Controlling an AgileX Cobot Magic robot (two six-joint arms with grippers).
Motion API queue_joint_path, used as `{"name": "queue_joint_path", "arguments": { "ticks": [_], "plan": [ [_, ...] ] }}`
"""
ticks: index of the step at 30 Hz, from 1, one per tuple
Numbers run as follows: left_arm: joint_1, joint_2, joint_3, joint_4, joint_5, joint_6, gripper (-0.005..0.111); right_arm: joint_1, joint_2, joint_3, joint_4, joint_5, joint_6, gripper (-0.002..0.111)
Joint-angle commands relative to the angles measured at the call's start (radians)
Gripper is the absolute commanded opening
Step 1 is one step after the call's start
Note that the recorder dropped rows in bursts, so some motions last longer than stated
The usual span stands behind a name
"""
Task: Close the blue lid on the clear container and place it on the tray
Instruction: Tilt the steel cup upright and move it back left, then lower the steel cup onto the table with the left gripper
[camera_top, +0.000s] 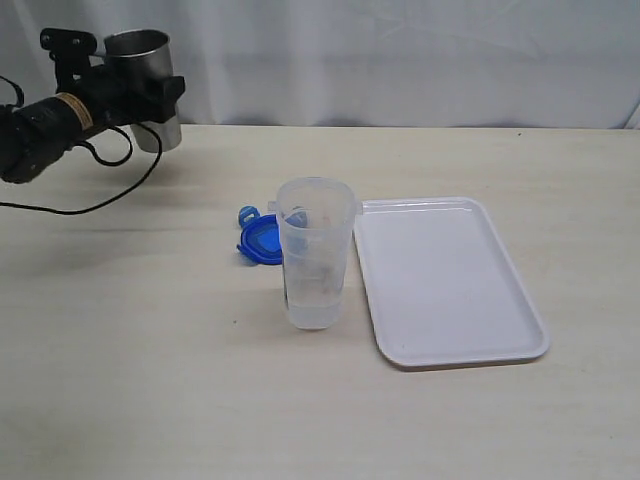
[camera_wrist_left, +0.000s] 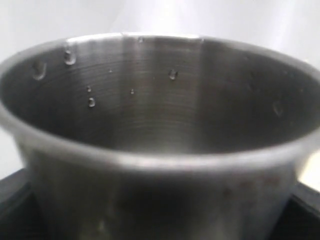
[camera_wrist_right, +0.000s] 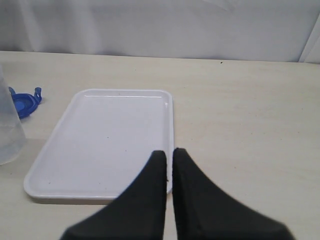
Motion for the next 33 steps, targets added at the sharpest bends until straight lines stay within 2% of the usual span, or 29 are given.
{"name": "queue_joint_path", "arguments": {
  "ticks": [1, 10, 28, 30, 33],
  "plan": [
    [-0.001, 0.051, -0.045, -0.049, -0.086, 0.012, 0.000, 0.003, -0.006, 0.001, 0.001, -0.006, 0.000, 0.005],
    [-0.001, 0.109, -0.051, -0.032, -0.080, 0.082, 0.000, 0.003, -0.006, 0.001, 0.001, -0.006, 0.000, 0.005],
    [-0.001, 0.134, -0.051, 0.001, -0.079, 0.082, 0.000, 0.003, -0.006, 0.001, 0.001, -0.006, 0.000, 0.005],
    [-0.001, 0.134, -0.051, 0.001, -0.077, 0.082, 0.005, 0.003, -0.006, 0.001, 0.001, -0.006, 0.000, 0.005],
    [-0.001, 0.134, -0.051, 0.008, -0.077, 0.082, 0.023, 0.003, -0.006, 0.001, 0.001, -0.006, 0.000, 0.005]
  ]
}}
